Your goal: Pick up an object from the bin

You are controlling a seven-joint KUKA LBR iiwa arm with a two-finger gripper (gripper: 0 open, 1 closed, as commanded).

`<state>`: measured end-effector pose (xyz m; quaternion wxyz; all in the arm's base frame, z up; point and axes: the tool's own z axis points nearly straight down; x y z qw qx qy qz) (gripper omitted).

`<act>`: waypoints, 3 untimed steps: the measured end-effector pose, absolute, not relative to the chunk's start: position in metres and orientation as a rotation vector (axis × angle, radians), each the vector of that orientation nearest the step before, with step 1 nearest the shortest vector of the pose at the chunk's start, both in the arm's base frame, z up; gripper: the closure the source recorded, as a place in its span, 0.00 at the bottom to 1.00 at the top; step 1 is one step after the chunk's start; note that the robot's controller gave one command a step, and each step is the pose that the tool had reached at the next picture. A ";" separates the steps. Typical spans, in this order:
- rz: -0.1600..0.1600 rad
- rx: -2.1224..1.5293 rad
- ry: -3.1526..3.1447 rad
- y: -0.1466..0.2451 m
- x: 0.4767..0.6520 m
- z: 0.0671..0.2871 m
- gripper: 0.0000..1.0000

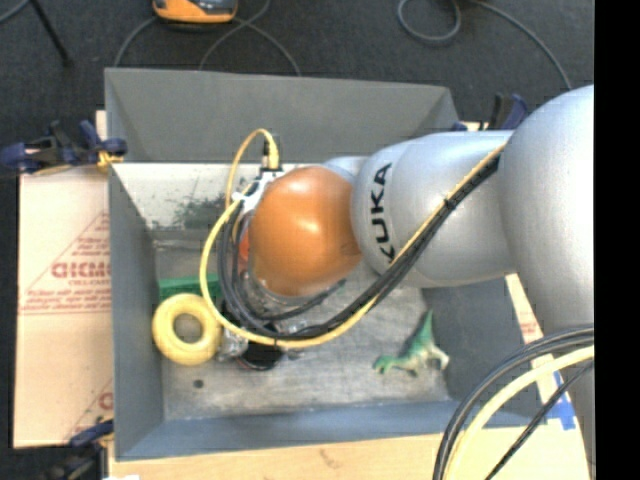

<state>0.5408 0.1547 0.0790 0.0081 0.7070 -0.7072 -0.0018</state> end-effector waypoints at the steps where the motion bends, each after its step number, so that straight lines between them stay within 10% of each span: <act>1: -0.004 2.212 -2.214 0.155 0.540 0.079 1.00; 3: 0.001 2.167 -2.281 0.155 0.537 0.138 1.00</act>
Offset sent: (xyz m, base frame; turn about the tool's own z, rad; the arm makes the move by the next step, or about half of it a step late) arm -0.0044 0.0008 0.0598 0.0167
